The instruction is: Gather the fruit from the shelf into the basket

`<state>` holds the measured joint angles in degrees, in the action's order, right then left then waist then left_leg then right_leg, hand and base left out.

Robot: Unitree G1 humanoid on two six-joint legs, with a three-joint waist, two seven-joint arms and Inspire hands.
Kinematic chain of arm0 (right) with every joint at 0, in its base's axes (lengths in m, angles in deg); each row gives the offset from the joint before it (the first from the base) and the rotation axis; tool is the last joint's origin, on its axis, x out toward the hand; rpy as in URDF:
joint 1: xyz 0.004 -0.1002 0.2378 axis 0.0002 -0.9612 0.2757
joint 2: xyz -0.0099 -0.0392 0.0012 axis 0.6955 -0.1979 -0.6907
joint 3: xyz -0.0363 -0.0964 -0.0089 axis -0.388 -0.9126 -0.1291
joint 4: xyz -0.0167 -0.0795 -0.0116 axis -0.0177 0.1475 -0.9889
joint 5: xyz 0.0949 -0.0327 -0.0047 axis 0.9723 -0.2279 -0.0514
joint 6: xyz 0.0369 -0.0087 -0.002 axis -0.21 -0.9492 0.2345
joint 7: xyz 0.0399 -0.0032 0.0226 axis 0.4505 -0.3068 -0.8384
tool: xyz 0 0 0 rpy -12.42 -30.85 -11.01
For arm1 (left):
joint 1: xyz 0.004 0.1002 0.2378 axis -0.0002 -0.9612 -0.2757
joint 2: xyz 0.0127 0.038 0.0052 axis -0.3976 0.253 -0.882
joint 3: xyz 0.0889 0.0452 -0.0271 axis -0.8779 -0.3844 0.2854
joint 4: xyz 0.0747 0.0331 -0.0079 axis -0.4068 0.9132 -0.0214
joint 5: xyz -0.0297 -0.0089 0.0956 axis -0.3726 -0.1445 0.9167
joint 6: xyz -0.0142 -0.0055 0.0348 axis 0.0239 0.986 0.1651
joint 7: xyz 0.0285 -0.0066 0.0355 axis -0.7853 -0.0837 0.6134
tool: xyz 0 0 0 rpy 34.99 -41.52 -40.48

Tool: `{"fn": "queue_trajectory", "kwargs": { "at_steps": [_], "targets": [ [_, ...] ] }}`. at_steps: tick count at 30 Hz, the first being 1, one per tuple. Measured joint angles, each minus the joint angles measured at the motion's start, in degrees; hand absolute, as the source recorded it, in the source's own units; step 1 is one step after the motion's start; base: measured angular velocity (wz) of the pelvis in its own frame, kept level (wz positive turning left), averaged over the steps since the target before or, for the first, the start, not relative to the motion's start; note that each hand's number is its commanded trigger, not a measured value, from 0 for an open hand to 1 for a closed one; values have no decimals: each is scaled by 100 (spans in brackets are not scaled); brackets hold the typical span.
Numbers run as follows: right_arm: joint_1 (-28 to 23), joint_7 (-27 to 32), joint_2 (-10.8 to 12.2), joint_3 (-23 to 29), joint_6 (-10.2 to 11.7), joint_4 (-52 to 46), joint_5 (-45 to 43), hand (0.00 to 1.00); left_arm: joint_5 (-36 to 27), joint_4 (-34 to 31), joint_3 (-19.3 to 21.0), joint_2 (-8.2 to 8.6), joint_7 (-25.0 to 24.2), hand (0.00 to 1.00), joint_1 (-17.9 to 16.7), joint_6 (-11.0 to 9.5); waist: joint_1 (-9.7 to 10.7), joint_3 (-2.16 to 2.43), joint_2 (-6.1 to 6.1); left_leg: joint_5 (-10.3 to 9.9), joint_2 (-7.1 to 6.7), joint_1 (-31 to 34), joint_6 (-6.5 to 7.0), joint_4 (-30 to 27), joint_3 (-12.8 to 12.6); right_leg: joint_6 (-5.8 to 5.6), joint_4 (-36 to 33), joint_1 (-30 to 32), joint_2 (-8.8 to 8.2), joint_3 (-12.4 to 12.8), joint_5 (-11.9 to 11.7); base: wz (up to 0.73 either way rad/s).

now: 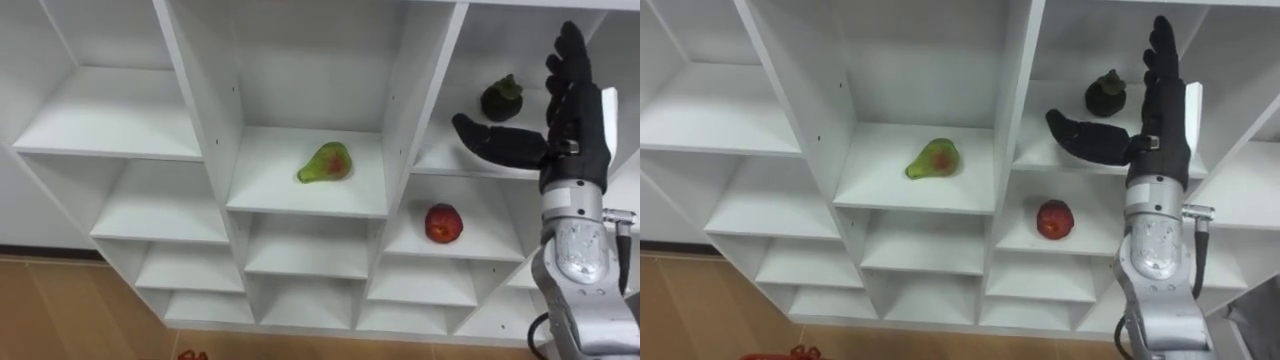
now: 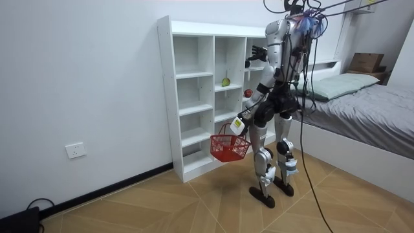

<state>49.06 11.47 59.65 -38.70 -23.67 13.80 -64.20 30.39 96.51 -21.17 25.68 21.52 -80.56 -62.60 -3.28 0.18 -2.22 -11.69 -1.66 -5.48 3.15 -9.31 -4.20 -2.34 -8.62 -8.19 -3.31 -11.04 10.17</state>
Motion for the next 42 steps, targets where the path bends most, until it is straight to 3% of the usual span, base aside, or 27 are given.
{"fn": "queue_trajectory", "kwargs": {
  "at_steps": [3, 9, 18, 25, 32, 36, 42],
  "targets": [
    [-28, -19, 0, -1, -137, 3, -31, 0, 7, 0, 4, -7, 16, 100, 4, 0, 7, -13, -36, 1, -4, 10, 1, -7, 21, 0, 0, 0, 0, 8, 0, 1],
    [-13, 20, -1, 4, -166, 35, -20, 0, 1, 0, 4, -37, 14, 100, 29, 0, -5, -22, -123, 1, -9, 51, 1, -25, 77, 0, 0, 4, -2, -37, 0, 4],
    [784, 54, -45, 125, -393, 1257, 70, 0, 6, 1, 104, -60, -76, 100, -1, 97, -60, -31, -162, 4, -12, 95, 0, -52, 143, 0, 0, 26, -8, -180, 0, 3],
    [1447, 30, -414, 129, -493, 2001, 390, 0, 15, 1, 125, -131, -136, 100, -33, 135, -172, -77, -250, 6, -22, 151, -1, -82, 212, 0, -1, 35, -8, -222, 0, 4],
    [2067, -93, -549, 119, -507, 2451, 706, 0, 10, -24, 96, -246, -237, 100, -82, 268, -173, -46, -342, 7, -24, 301, -3, -174, 324, 0, -3, 122, -13, -330, 0, 10],
    [2318, -112, -728, 117, -608, 2928, 949, 0, 15, -28, 94, -256, -226, 100, -130, 300, -191, -48, -357, 8, -49, 369, -3, -234, 439, 0, -2, 124, -25, -347, 0, 14],
    [2386, -104, -808, 117, -614, 3314, 942, 0, 179, -28, 99, -274, -214, 100, -210, 387, -239, -64, -384, 16, -62, 387, -3, -248, 452, 0, 0, 128, -32, -353, 0, 1]
  ]
}}
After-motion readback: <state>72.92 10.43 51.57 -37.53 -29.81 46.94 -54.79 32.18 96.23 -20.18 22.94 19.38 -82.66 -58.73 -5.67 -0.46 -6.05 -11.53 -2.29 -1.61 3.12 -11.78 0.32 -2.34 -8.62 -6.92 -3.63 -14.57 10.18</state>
